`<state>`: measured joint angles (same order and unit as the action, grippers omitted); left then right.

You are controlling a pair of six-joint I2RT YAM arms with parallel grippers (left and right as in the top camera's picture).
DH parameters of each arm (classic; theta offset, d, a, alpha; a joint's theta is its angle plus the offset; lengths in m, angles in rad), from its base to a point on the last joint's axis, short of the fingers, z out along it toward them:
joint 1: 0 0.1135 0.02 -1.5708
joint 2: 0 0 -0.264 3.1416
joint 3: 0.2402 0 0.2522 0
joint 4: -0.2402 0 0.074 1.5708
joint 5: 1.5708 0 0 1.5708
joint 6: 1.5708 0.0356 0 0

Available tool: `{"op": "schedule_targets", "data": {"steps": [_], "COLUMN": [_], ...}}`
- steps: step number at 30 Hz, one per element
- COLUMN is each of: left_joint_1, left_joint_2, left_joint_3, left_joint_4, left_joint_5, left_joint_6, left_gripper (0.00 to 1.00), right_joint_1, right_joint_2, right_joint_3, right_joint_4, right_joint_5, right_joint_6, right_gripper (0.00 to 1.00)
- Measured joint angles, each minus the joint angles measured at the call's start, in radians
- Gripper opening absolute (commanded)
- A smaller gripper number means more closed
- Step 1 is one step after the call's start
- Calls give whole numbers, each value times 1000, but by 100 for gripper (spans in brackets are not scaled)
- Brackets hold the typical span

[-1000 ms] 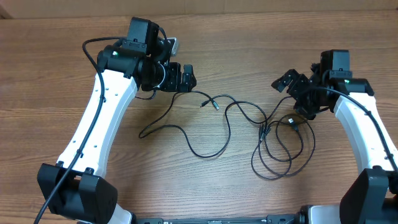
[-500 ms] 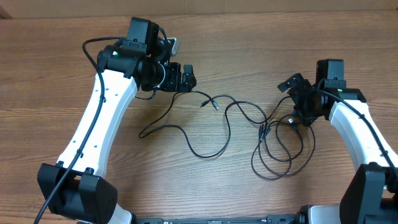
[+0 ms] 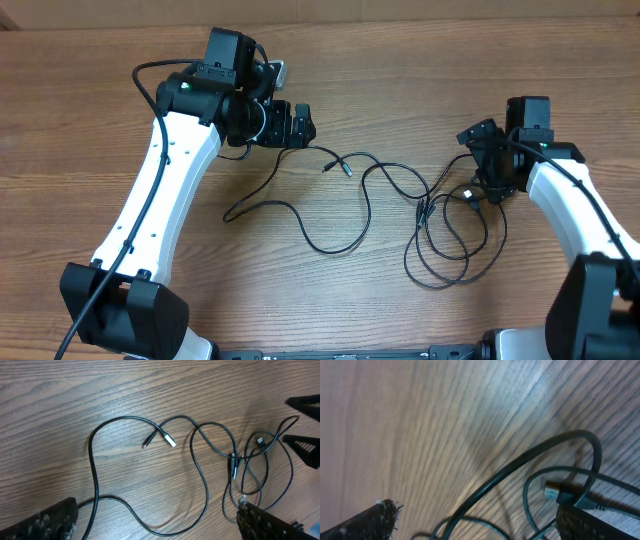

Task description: Untangle cables

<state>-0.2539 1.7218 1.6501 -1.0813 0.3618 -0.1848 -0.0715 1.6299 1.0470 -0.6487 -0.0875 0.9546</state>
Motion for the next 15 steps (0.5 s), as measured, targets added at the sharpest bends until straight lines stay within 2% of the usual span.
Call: {"op": "schedule_targets", "data": {"steps": [2, 3, 5, 7, 8, 15], "left_joint_1": [0, 0, 0, 0, 0, 0], "left_joint_2": [0, 0, 0, 0, 0, 0], "left_joint_3": [0, 0, 0, 0, 0, 0], "left_joint_4": [0, 0, 0, 0, 0, 0], "left_joint_5": [0, 0, 0, 0, 0, 0], "left_joint_6": [0, 0, 0, 0, 0, 0], "left_gripper": [100, 100, 100, 100, 100, 100], "right_joint_1": [0, 0, 0, 0, 0, 0], "right_joint_2": [30, 51, 70, 80, 81, 81], "right_joint_3": [0, -1, -2, -3, -3, -3], "right_joint_4": [2, 4, 16, 34, 40, 54], "right_joint_5": [1, 0, -2, -5, -6, -51], "right_joint_6": [4, 7, 16, 13, 14, 15], "right_gripper": [100, 91, 60, 13, 4, 4]}}
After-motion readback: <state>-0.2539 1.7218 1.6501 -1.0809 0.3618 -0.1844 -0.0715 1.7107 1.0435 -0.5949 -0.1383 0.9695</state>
